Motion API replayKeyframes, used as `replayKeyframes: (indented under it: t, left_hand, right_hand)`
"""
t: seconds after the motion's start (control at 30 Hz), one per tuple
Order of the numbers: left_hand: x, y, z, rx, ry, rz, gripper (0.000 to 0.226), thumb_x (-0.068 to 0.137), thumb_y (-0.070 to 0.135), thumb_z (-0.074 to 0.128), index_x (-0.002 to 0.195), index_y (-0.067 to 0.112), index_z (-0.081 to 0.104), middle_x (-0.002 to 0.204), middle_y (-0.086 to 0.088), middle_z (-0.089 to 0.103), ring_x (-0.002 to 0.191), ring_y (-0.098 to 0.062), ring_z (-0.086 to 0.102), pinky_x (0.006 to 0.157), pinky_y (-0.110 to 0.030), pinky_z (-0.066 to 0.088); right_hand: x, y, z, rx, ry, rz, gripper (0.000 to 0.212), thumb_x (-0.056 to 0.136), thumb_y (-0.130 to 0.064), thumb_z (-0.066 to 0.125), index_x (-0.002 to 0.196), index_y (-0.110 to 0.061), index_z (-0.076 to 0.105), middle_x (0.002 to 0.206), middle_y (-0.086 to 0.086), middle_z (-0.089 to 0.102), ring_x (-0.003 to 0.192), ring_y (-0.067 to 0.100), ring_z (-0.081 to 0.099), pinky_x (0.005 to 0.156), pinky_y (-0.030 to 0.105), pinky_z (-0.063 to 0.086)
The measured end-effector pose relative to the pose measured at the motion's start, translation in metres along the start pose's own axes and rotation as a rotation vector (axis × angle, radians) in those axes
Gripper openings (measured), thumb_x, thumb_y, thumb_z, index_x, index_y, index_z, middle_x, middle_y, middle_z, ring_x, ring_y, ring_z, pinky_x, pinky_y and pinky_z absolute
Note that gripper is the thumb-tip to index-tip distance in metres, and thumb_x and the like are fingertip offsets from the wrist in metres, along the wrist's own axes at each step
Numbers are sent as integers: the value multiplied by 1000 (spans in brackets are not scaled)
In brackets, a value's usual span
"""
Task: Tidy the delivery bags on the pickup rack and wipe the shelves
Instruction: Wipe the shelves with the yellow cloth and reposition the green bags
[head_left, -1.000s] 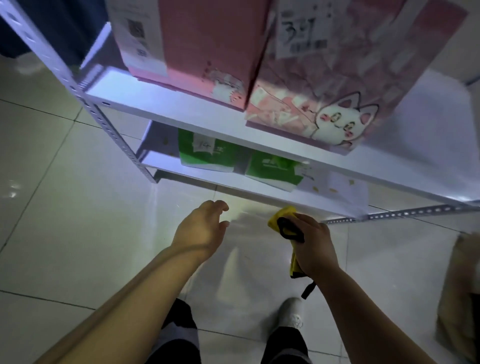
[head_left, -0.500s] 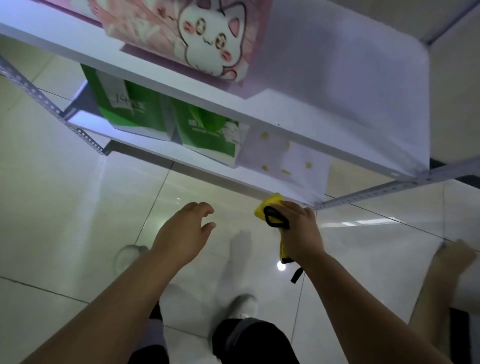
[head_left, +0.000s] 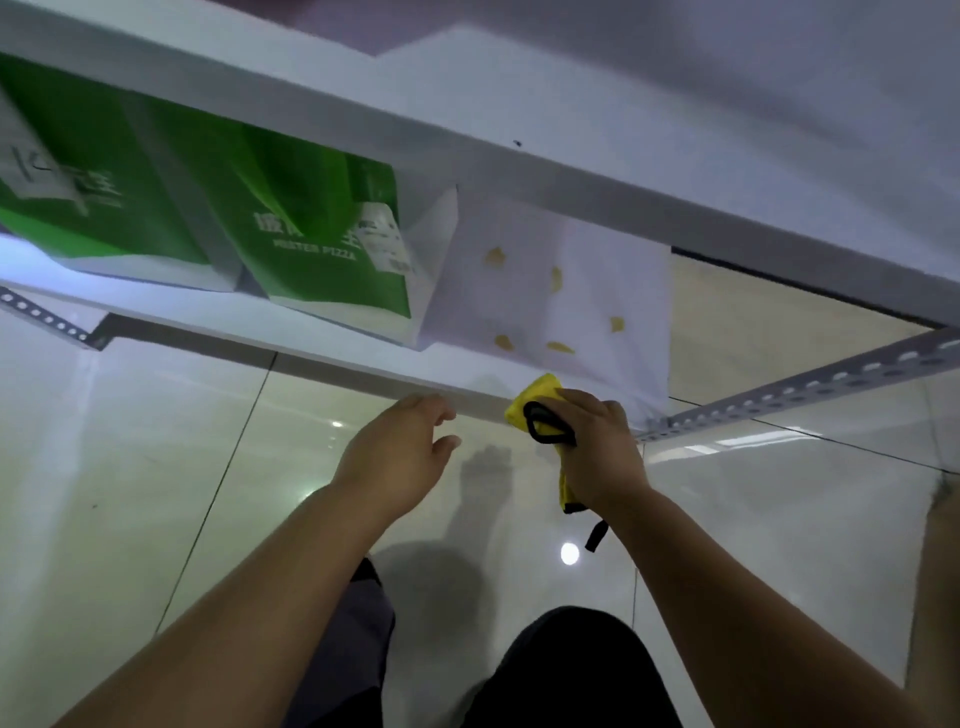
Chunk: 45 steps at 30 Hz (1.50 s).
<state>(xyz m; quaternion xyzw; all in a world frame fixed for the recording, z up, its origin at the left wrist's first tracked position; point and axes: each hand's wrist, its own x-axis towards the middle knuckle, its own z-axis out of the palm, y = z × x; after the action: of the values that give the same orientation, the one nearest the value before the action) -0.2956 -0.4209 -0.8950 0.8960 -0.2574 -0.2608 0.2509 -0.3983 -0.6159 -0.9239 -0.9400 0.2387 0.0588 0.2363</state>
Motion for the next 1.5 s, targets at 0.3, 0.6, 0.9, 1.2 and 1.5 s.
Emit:
replayKeyframes:
  t: [0.3, 0.6, 0.9, 1.2, 1.5]
  left_hand:
    - [84, -38, 48, 117, 150, 173, 27, 94, 26, 49, 117, 16, 59, 119, -2, 55, 105, -23, 54, 79, -28, 39]
    - [108, -43, 57, 185, 177, 144, 25, 92, 25, 50, 112, 18, 63, 115, -2, 52, 102, -25, 54, 84, -32, 43]
    - [121, -51, 62, 312, 70, 125, 27, 94, 23, 45, 117, 20, 60, 126, 0, 51, 113, -20, 51, 93, -33, 42]
    - [138, -45, 69, 269, 39, 185, 22, 89, 14, 51, 97, 20, 70, 115, -1, 57, 106, -19, 53, 85, -31, 46]
    - [152, -37, 78, 311, 107, 268, 36, 90, 35, 54, 121, 18, 59, 125, 2, 56, 112, -20, 52, 90, -32, 44]
  right_hand:
    - [89, 15, 38, -31, 239, -186, 60, 71, -11, 40, 128, -17, 58, 137, 10, 51, 106, 43, 43, 86, 48, 45]
    - [125, 17, 68, -63, -59, -127, 45, 90, -62, 32, 134, -52, 38, 156, -14, 12, 139, 23, 12, 110, 39, 7]
    - [113, 28, 91, -215, 197, -311, 37, 86, -55, 39, 116, -43, 58, 140, -7, 47, 112, 34, 48, 91, 45, 34]
    - [154, 69, 59, -214, 260, 242, 36, 96, -47, 33, 131, -40, 38, 152, -5, 23, 125, 33, 29, 97, 43, 24]
    - [104, 88, 63, -327, 160, -131, 50, 87, -62, 19, 130, -51, 39, 152, -13, 24, 126, 27, 28, 99, 38, 22]
